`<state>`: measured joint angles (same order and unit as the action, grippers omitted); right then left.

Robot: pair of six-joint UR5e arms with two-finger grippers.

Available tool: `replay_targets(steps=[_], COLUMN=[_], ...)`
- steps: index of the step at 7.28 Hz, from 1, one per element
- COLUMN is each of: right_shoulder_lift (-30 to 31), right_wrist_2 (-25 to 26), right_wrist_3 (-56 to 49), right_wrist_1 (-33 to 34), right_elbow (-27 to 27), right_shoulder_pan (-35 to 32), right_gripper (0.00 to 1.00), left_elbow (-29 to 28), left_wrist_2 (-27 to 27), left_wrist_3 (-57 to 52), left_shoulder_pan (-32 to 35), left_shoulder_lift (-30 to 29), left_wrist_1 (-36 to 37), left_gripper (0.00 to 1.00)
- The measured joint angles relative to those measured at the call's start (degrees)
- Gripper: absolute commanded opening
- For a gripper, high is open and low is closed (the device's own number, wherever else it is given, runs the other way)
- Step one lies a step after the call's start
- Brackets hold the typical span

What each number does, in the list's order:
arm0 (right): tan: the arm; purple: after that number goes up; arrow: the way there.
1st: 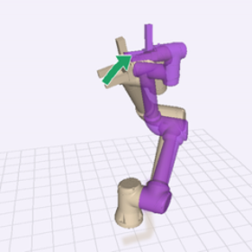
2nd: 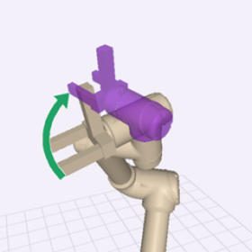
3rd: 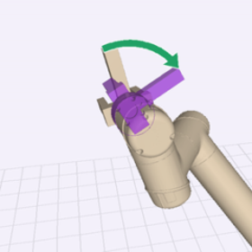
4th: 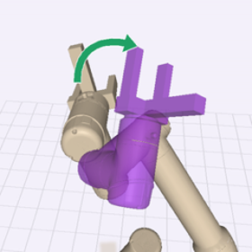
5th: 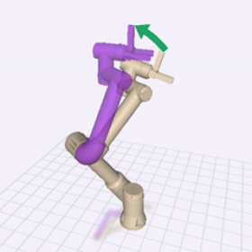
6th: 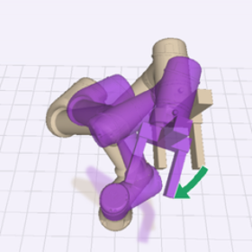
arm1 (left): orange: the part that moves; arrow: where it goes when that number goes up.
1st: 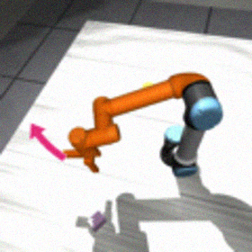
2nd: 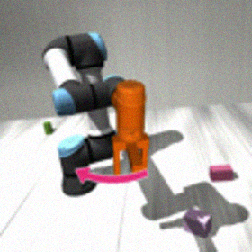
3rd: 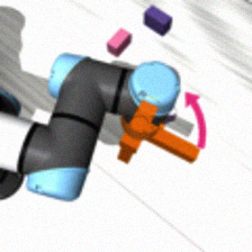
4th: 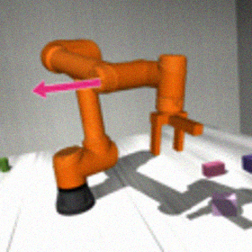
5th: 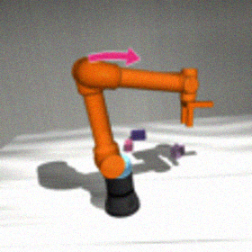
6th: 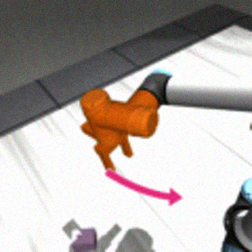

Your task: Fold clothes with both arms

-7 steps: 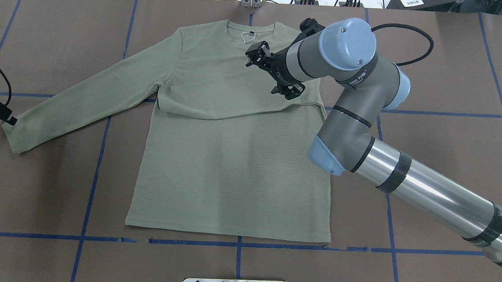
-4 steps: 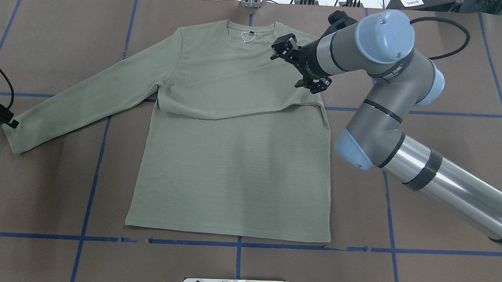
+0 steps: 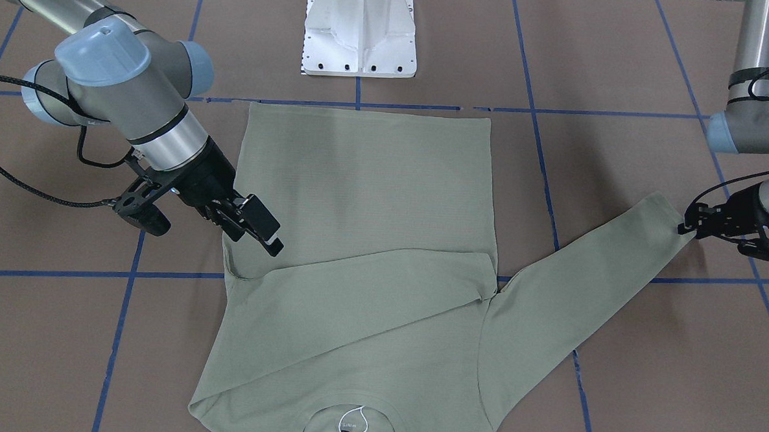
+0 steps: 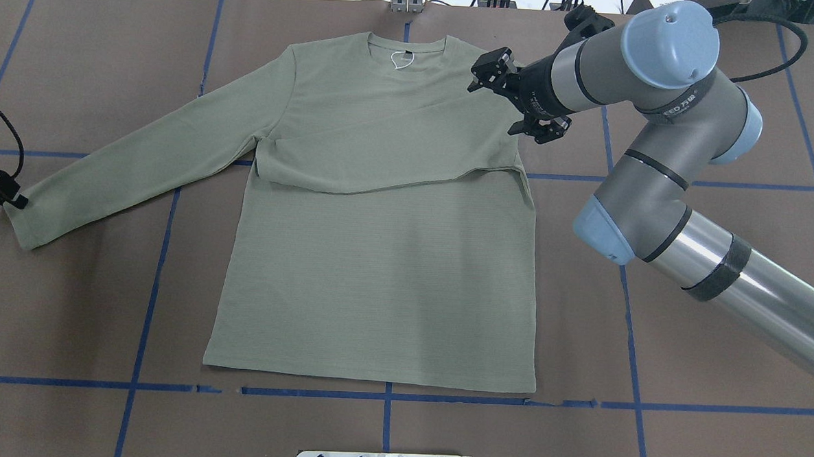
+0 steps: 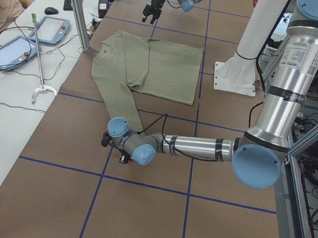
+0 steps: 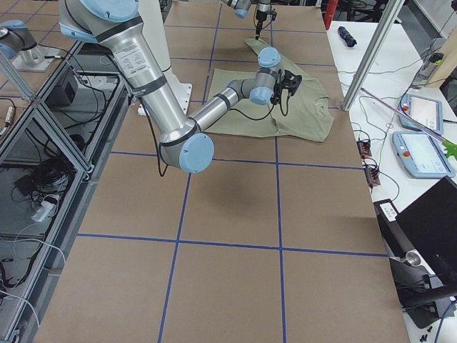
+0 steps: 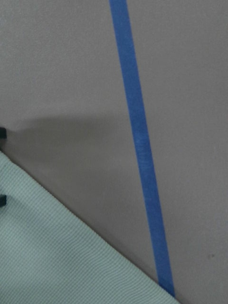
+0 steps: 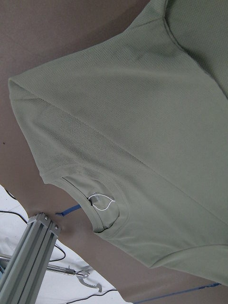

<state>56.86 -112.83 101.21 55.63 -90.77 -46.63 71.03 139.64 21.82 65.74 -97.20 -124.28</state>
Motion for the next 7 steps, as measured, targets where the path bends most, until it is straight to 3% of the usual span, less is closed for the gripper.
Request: replay_targets(steps=[2,4,7], right_shoulder_lift=[0.0,0.1,3.5], right_wrist_2=[0.0,0.0,-0.9], right_wrist_3=[0.0,-0.1,-3.0], right_wrist_1=[0.0,0.0,-0.1], right_elbow=[0.0,0.0,-1.9], right_shoulder_pan=[0.0,-0.2,-1.7], right_gripper=[0.99,0.99,1.0], left_elbow=[1.4,3.0,11.2], left_wrist_2=[1.7,6.7,12.7], left_wrist_3=[0.1,0.2,5.4], left_shoulder_pan=[0.0,0.1,0.1], left_shoulder_lift=[0.1,0.5,-0.6], left_wrist_1=[0.1,0.0,0.3], left_gripper=[0.0,0.0,0.0])
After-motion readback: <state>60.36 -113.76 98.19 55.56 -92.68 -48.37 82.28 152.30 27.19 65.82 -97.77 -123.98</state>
